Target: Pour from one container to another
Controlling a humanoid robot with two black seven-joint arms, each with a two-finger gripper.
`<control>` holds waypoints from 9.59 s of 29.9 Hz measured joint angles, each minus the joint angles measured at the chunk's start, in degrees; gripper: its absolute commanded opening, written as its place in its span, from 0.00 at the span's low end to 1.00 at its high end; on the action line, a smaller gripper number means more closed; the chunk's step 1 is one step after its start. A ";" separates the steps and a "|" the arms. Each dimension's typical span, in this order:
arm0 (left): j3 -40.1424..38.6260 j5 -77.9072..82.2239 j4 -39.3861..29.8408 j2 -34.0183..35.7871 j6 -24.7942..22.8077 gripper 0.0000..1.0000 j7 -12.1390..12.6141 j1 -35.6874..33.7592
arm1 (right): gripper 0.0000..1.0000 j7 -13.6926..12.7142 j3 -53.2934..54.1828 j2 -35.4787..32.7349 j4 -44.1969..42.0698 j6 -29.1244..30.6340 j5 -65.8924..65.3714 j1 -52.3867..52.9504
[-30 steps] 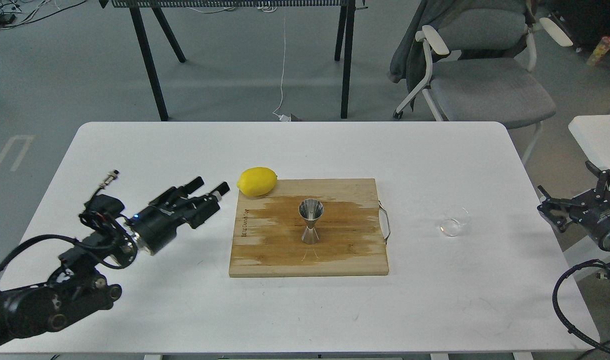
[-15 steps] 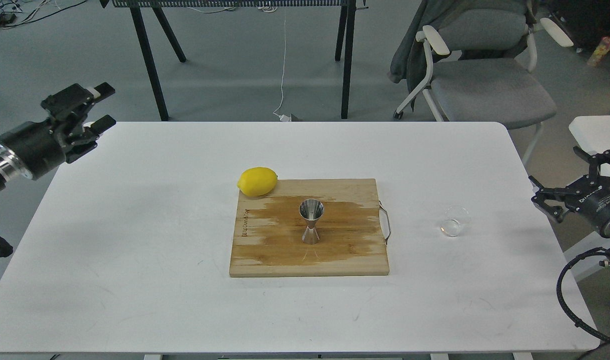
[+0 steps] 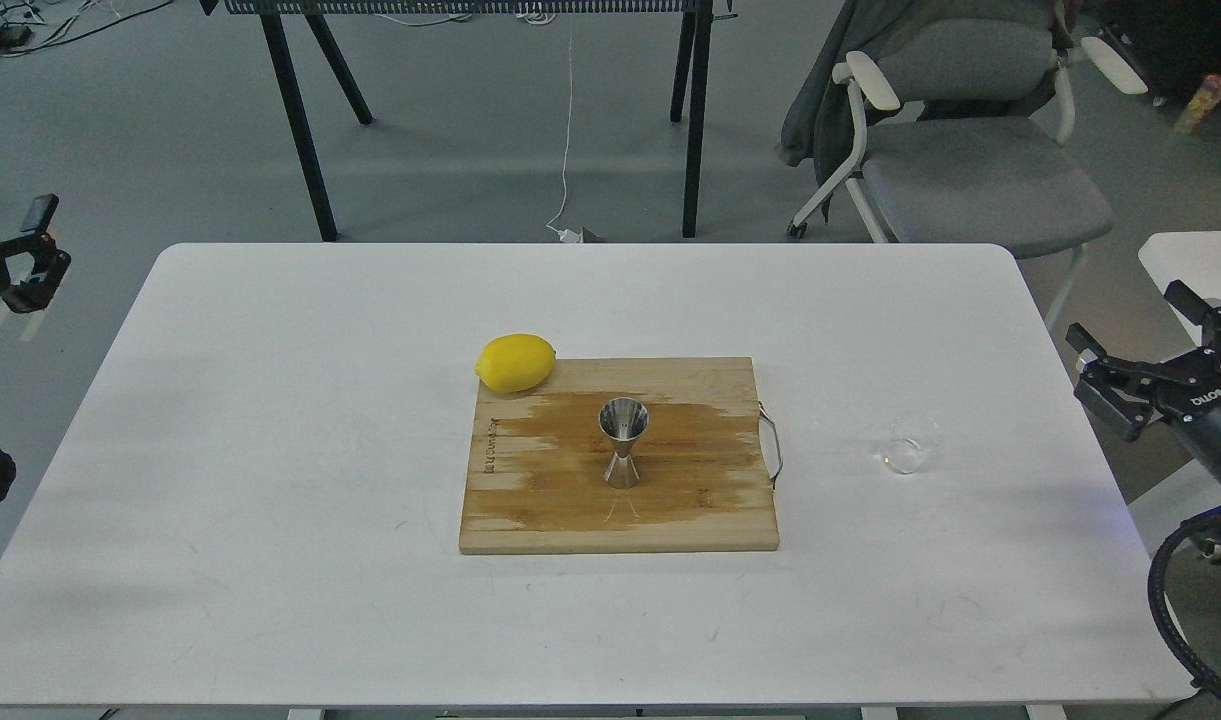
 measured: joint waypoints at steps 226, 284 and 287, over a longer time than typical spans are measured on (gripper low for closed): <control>1.52 0.62 12.62 -10.23 0.01 0.94 -0.01 1.48 | 0.46 16.92 -61.64 26.15 16.50 -56.00 -74.42 51.01; 1.43 0.32 12.62 -10.34 0.01 0.94 -0.01 1.56 | 0.47 17.21 -70.29 26.34 15.78 -56.00 -82.66 55.91; 1.43 0.32 12.62 -10.41 0.01 0.94 -0.01 1.56 | 0.47 17.24 -70.88 26.34 15.79 -56.00 -83.45 56.06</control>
